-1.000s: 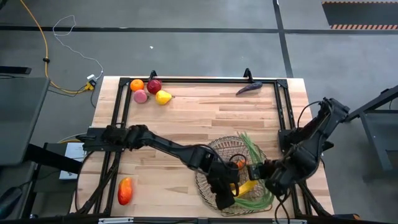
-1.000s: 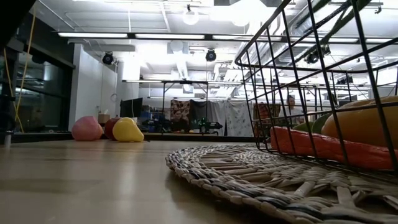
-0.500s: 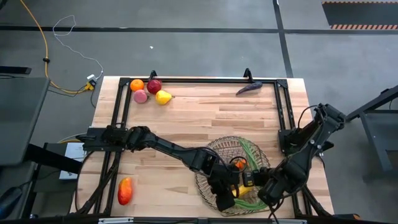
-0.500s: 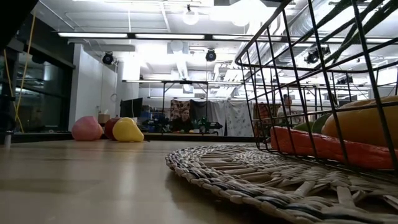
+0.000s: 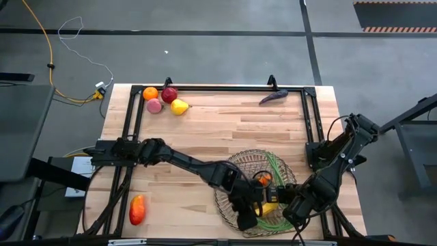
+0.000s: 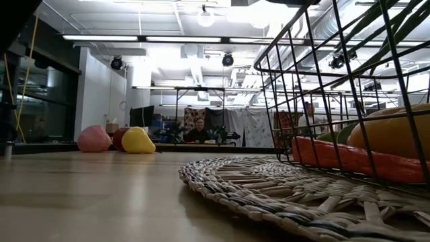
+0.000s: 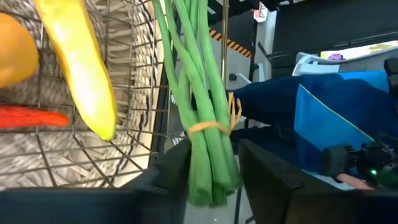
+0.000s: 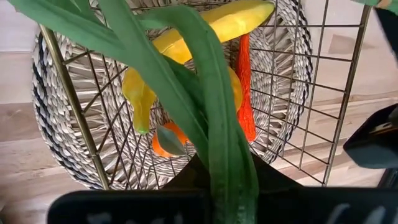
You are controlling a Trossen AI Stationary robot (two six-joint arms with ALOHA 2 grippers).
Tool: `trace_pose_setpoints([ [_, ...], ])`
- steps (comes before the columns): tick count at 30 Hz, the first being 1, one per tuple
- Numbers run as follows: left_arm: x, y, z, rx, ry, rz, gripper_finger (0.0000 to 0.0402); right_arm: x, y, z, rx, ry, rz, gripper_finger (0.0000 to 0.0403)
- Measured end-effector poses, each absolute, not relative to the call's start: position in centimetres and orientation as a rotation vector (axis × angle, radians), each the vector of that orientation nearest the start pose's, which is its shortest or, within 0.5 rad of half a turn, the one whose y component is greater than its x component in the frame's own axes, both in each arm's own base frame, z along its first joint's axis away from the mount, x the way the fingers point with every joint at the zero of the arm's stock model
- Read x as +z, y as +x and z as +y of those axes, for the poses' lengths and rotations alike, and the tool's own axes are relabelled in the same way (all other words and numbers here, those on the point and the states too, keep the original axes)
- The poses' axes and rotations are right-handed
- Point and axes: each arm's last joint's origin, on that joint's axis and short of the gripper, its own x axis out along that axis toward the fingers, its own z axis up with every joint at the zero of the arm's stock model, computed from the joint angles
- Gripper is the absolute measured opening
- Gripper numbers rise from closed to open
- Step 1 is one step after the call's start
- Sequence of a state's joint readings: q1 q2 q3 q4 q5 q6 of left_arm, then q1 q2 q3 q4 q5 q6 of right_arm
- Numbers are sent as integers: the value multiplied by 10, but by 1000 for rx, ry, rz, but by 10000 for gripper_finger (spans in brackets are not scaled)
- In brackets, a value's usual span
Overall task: Build produce basket
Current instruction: Put the beans into the wire basket
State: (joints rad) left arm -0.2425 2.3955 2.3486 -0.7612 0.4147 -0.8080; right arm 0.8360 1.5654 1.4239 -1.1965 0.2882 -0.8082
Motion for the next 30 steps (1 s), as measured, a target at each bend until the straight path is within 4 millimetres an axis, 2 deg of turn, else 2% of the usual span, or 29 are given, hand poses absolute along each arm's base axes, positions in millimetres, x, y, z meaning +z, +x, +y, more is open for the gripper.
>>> trace_pose_setpoints([
  [9,263,508,-122,-360,-880,1111,199,300,202,212,943,-1412,926,11],
  [17,272,502,-94,-333,-941,1172,198,300,207,209,887,-1363,934,11],
  [21,290,492,-82,-236,-882,1138,190,300,208,209,880,-1325,943,11],
  [24,313,482,-72,-176,-811,1058,184,300,207,212,953,-1274,932,11],
  [30,356,461,-55,-78,-684,906,176,300,207,213,957,-1239,936,11],
])
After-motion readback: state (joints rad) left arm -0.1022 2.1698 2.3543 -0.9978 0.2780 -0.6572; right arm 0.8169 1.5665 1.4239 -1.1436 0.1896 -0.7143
